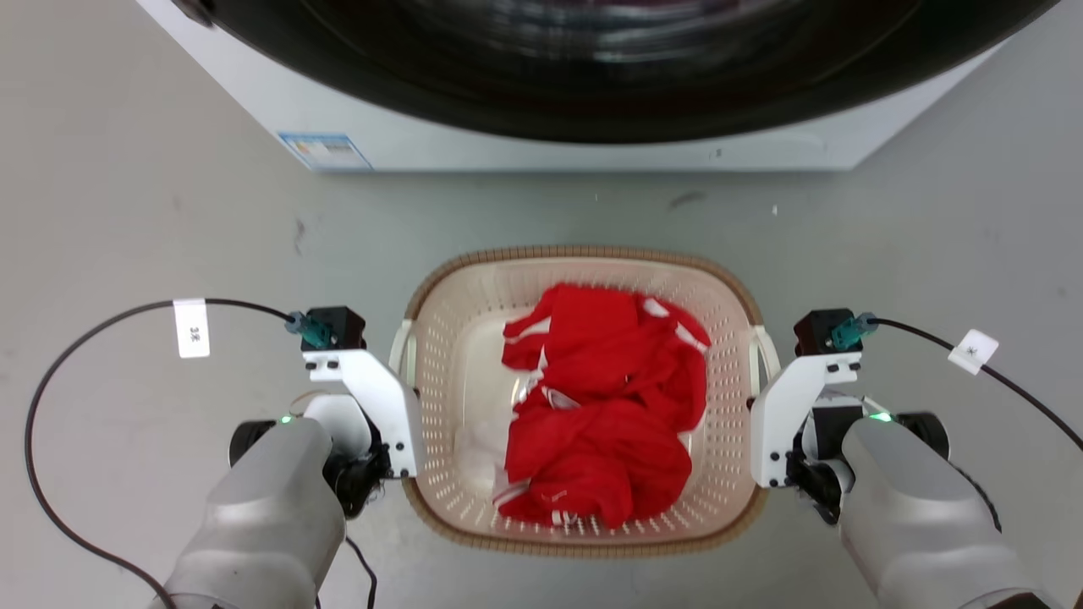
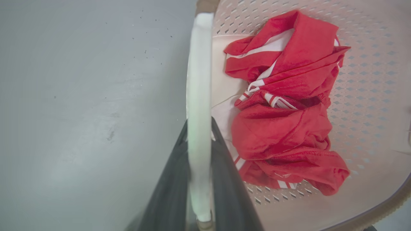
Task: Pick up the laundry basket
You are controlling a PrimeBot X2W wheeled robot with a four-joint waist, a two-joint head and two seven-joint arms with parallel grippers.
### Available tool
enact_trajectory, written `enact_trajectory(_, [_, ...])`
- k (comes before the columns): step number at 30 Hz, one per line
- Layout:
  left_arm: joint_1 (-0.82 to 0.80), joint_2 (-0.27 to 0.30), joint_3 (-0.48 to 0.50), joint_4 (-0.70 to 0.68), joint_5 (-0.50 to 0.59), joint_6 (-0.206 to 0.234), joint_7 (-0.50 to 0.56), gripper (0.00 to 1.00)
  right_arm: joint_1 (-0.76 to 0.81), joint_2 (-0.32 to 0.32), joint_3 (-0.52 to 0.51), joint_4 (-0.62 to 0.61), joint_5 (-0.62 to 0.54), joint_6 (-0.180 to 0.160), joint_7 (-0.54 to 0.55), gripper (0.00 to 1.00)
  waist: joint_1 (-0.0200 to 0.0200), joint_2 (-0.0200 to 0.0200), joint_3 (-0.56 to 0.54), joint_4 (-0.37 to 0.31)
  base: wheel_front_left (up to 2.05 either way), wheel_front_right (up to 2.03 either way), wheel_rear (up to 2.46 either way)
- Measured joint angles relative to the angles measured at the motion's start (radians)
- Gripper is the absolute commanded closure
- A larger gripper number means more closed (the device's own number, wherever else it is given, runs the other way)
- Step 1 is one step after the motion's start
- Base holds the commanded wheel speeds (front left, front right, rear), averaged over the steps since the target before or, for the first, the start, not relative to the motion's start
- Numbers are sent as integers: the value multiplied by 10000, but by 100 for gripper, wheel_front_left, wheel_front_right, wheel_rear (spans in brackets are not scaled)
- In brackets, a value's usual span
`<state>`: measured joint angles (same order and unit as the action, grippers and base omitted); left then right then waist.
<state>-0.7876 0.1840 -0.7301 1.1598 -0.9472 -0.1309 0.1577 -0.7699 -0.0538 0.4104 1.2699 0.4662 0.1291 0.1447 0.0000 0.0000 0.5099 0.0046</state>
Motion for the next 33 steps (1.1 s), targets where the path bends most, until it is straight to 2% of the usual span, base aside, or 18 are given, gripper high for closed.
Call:
enact_trajectory(15, [734, 81, -489, 196, -936, -2, 1714, 100, 643, 6, 286, 121, 959, 0, 2633, 100, -1, 0, -2720, 176, 0, 0, 0])
enact_trajectory(33, [1349, 132, -920, 282, -1419, -2, 2230, 100, 1075, -4, 441, 167, 1285, 0, 3643, 100, -2, 0, -4736, 101, 0, 0, 0])
